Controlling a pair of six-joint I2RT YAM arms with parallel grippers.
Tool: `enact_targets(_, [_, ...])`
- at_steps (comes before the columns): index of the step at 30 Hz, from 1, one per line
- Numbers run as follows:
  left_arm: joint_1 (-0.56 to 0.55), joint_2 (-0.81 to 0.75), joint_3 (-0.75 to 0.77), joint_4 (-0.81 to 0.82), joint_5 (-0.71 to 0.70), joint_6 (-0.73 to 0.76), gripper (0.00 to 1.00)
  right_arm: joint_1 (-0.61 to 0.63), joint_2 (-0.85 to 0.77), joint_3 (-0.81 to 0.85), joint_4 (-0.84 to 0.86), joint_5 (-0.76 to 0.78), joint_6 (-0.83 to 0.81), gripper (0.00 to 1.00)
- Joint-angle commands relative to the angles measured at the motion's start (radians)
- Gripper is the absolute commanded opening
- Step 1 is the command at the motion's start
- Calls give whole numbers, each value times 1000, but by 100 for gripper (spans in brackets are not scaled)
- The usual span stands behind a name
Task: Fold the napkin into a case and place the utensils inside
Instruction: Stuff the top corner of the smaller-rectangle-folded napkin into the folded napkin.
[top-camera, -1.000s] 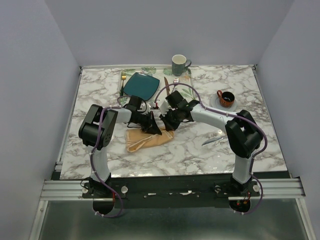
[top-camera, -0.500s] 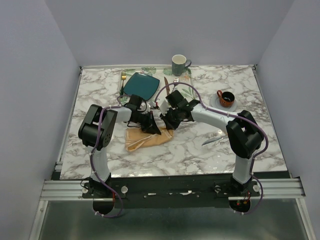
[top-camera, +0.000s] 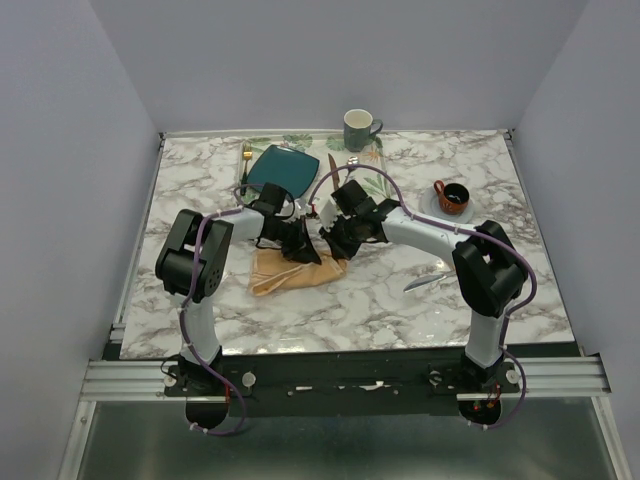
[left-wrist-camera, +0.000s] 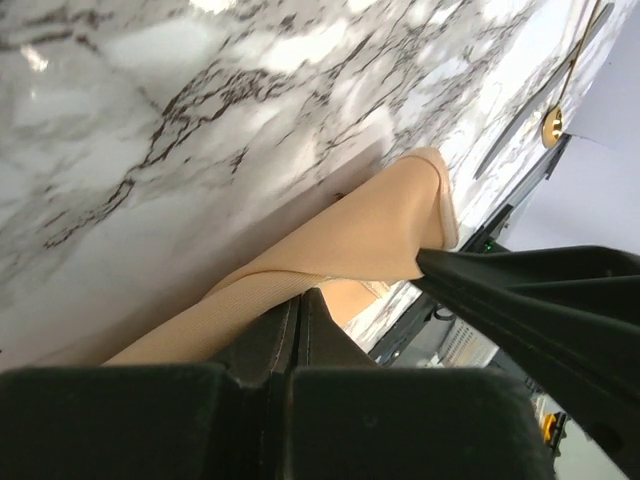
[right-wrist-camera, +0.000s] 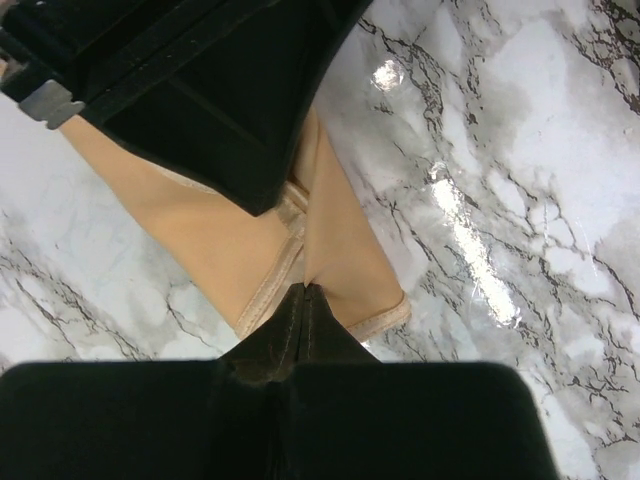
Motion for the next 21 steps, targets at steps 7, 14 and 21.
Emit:
enact_targets(7, [-18,21,83,-21,12,-2,0,6,-2,29,0,-35,4,1])
enact_targets(14, [-26,23,86,15,52,-6,0,6,29,42,-1,5,-9,1])
enact_targets(21, [-30,58,105,33,55,1,0,6,49,51,-1,25,-7,1])
